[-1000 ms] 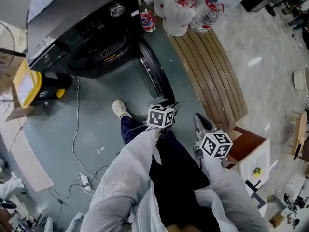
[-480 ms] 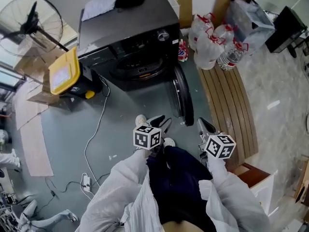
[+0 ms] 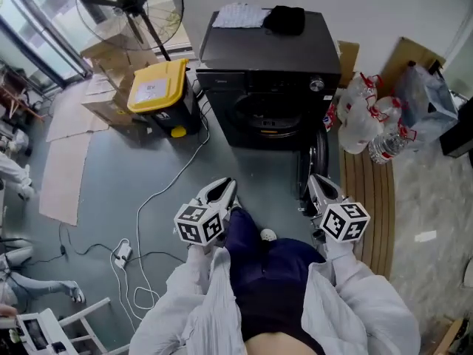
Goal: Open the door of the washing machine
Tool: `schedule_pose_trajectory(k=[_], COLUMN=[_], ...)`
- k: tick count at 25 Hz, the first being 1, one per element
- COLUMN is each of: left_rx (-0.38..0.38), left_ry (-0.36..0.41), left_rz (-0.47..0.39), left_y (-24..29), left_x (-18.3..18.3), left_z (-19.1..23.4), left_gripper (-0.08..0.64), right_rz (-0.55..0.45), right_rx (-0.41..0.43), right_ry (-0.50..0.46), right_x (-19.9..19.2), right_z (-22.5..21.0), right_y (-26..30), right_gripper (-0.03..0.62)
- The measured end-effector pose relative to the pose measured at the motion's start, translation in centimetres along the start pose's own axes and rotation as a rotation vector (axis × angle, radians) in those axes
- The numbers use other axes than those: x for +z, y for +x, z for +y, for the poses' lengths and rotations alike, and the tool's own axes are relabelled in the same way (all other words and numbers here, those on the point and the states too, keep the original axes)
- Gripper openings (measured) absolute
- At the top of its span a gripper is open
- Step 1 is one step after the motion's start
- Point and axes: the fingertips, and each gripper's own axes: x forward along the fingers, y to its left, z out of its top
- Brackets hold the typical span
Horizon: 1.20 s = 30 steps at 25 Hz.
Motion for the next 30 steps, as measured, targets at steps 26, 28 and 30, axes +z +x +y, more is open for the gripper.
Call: schedule_pose_trajectory(k=[26,28,30], left_rx=[0.048,0.041,0.037], left_ry=[0.072,0.069,0.072], left_rz=[-0.098,-0.091,-0.081], left_y=[-2.7,-2.4,-2.2], left_x=[1.9,1.6,1.2], left_z=[1.2,1.1,1.1], left_gripper=[0.0,-0.002,-0.002], right_rz=[0.005,0.01,0.014], right_rx=[0.084,0.079,0.075], right_ry=[-0.121,-0.121,-0.119], right_x=[-0.9,-1.1,-1.3], right_z=[5.0,4.8,4.6], right_y=[3.1,3.0,3.1], right_gripper=[0.008,0.007,0.007])
